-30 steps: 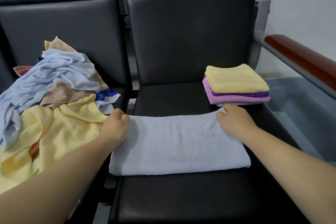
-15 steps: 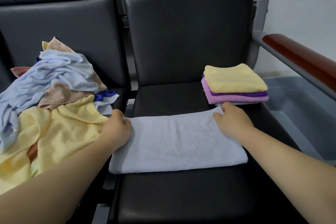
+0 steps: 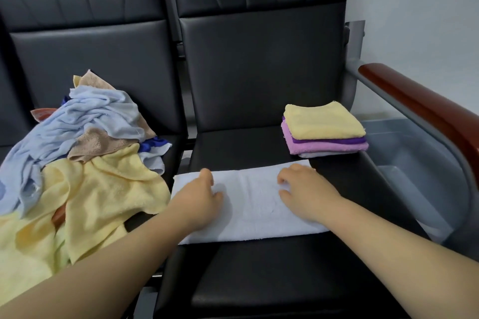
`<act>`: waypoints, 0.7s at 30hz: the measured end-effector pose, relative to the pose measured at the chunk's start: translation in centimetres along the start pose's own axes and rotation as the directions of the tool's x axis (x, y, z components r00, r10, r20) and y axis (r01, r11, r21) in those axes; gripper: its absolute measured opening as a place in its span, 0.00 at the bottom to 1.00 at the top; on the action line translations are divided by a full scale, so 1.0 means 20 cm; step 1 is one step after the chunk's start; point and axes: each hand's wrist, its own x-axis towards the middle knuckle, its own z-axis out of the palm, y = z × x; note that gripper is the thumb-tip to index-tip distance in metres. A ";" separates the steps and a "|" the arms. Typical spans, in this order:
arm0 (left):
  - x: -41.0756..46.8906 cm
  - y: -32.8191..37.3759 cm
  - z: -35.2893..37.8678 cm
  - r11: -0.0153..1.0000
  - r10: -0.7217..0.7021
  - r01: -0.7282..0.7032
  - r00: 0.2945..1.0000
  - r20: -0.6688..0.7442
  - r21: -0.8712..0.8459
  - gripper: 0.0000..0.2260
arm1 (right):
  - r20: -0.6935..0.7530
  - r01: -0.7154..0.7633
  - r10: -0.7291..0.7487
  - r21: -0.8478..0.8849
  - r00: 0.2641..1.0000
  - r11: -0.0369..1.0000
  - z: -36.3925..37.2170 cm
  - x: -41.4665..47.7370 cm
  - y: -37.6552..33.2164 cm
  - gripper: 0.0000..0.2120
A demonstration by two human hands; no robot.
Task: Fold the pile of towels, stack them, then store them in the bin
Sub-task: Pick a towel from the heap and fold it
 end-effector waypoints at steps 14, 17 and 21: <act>0.14 0.06 0.11 0.921 0.171 -0.172 0.985 0.034 0.348 0.24 | 0.225 0.072 -0.065 -0.023 0.972 0.997 -0.04 -0.22 -0.14 0.13; 0.07 0.05 0.11 0.959 0.144 -0.110 0.983 -0.112 0.262 0.25 | 0.237 0.093 -0.097 0.029 0.967 0.995 -0.04 -0.23 -0.15 0.12; -0.05 0.04 0.08 0.992 0.056 -0.044 0.994 0.097 -0.118 0.28 | 0.220 0.077 -0.098 0.105 0.971 0.992 -0.03 -0.22 -0.12 0.10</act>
